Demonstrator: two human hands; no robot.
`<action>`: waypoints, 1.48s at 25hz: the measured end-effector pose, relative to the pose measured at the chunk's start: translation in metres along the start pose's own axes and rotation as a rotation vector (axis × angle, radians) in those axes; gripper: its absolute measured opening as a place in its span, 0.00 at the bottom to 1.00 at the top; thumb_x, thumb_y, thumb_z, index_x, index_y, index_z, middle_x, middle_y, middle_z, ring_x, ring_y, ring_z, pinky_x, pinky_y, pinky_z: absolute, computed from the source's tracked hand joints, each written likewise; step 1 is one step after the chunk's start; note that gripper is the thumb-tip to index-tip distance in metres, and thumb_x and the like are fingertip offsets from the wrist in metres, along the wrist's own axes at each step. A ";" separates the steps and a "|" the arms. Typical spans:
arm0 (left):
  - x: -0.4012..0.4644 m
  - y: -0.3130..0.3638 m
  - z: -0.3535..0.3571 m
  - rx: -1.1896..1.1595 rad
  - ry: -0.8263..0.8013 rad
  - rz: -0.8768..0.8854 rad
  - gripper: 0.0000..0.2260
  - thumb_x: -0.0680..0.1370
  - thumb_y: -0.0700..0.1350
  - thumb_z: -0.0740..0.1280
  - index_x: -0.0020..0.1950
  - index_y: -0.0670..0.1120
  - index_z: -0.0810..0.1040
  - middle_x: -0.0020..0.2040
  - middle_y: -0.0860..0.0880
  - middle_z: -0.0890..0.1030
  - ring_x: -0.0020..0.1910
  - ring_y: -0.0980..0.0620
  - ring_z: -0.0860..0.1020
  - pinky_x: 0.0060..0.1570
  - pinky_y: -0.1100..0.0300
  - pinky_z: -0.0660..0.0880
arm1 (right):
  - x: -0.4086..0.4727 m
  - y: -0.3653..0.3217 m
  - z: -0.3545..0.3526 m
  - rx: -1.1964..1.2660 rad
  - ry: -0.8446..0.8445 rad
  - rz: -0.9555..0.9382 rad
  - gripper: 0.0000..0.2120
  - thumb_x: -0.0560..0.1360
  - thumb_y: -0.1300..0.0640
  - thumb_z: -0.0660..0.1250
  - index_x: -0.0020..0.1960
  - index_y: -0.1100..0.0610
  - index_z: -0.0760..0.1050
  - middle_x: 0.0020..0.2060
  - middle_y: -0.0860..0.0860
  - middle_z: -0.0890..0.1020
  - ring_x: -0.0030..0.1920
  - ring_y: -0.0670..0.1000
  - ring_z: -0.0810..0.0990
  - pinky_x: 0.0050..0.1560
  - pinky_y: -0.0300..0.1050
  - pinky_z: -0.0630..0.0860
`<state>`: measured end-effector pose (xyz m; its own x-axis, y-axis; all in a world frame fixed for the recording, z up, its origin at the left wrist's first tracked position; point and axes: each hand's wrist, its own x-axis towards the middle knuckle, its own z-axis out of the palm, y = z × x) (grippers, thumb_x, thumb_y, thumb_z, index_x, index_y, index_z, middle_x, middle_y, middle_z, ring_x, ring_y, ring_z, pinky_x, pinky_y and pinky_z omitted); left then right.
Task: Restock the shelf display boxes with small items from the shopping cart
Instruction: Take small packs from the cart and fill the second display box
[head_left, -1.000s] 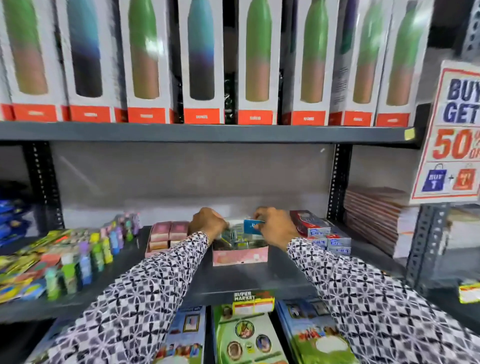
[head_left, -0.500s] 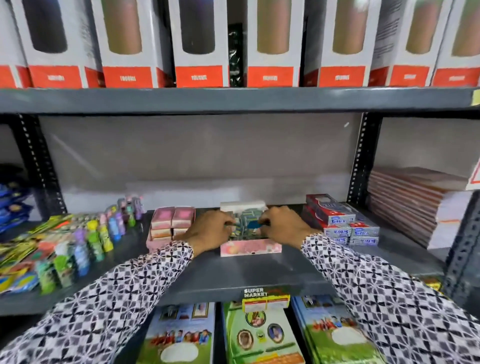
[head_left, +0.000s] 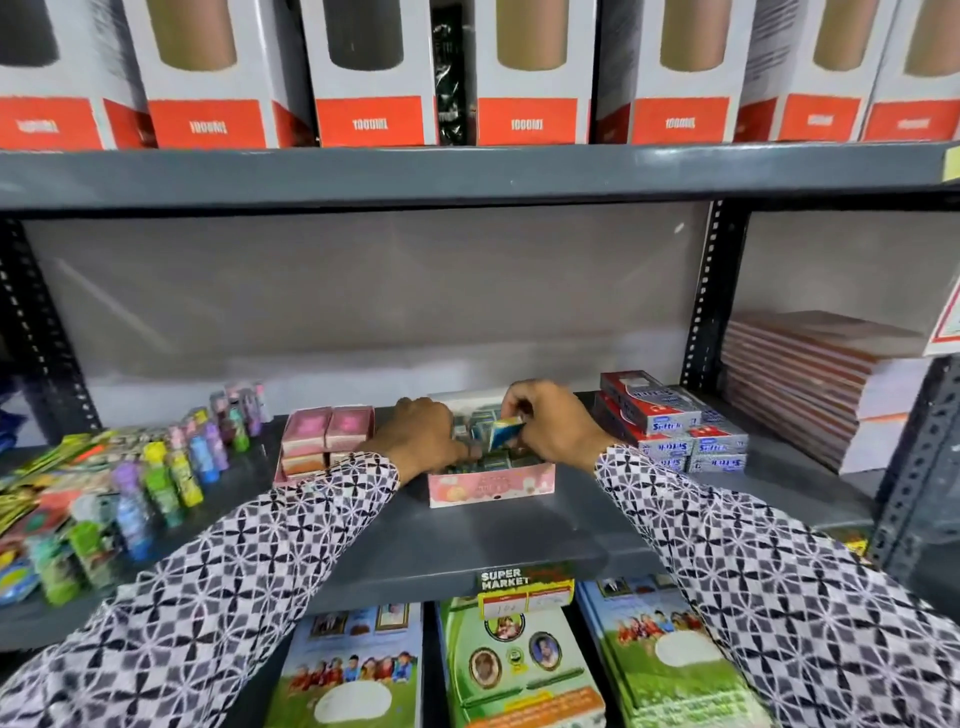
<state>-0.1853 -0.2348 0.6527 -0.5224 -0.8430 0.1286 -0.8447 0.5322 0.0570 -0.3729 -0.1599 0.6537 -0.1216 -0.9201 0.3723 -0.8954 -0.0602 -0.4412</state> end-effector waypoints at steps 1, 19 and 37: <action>0.002 0.003 -0.002 0.033 -0.052 -0.020 0.30 0.76 0.70 0.68 0.57 0.44 0.85 0.58 0.42 0.84 0.59 0.41 0.80 0.49 0.53 0.67 | -0.004 -0.001 0.000 -0.021 -0.018 -0.039 0.18 0.65 0.70 0.72 0.40 0.46 0.77 0.41 0.43 0.82 0.46 0.53 0.83 0.52 0.55 0.82; -0.028 -0.010 -0.005 0.023 0.302 -0.092 0.11 0.83 0.44 0.64 0.60 0.42 0.81 0.54 0.38 0.86 0.52 0.37 0.84 0.50 0.49 0.82 | -0.038 -0.003 -0.004 -0.253 -0.155 -0.233 0.16 0.75 0.63 0.63 0.57 0.55 0.86 0.53 0.53 0.88 0.52 0.57 0.86 0.57 0.54 0.82; -0.064 0.035 0.023 0.009 -0.077 0.025 0.35 0.72 0.66 0.59 0.75 0.49 0.71 0.74 0.44 0.74 0.74 0.40 0.69 0.72 0.38 0.63 | -0.067 -0.005 0.001 -0.390 -0.340 -0.162 0.19 0.77 0.51 0.59 0.64 0.56 0.76 0.61 0.58 0.83 0.61 0.61 0.80 0.73 0.73 0.62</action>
<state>-0.1843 -0.1639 0.6241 -0.5501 -0.8334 0.0536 -0.8324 0.5523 0.0460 -0.3601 -0.0982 0.6305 0.1185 -0.9882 0.0968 -0.9916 -0.1228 -0.0402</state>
